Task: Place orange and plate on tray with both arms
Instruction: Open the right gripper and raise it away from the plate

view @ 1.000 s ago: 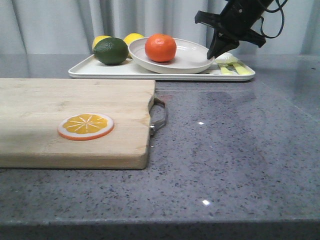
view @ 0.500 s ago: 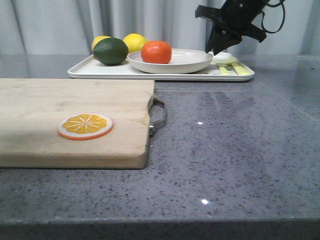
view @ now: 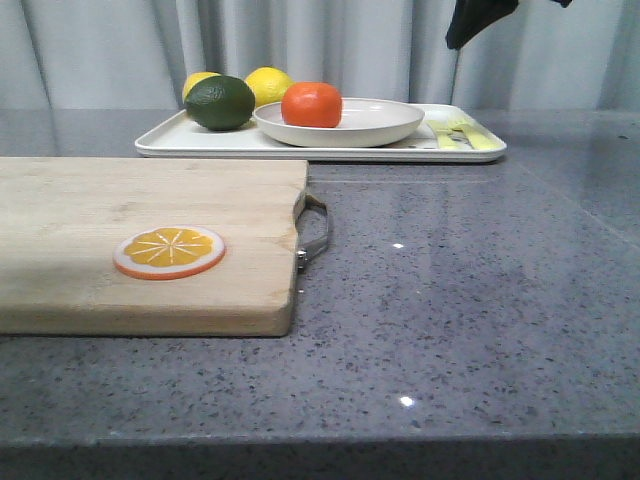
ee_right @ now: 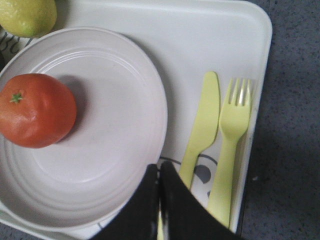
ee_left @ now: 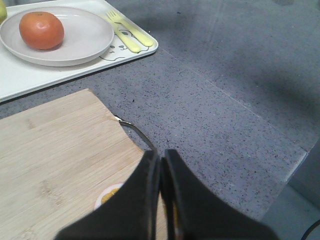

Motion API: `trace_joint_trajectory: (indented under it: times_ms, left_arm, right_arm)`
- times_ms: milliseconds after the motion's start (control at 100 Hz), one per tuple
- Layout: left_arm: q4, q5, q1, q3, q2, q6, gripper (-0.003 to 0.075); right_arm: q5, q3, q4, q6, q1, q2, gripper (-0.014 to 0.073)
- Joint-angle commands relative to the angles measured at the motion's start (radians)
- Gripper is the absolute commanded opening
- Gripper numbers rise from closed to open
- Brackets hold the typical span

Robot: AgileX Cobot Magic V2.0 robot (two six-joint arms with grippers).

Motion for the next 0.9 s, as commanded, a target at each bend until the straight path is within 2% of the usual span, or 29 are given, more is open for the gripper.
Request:
trace_joint_trajectory:
  times_ms: [0,610,890]
  left_arm:
    - [-0.009,-0.078,0.004,-0.026,-0.008,0.0,-0.002]
    - [-0.009,-0.091,0.004,-0.026,-0.008,0.0,-0.002]
    - [-0.009,-0.093,0.004,-0.026,-0.008,0.0,-0.002]
  right_arm:
    - [0.004,-0.032,-0.006,-0.012,-0.001,-0.104,-0.0075]
    - [0.061,-0.01,-0.056,-0.052,0.098,-0.28,-0.0075]
    - [0.027,0.149,-0.067,-0.07,0.098,-0.416,-0.0075]
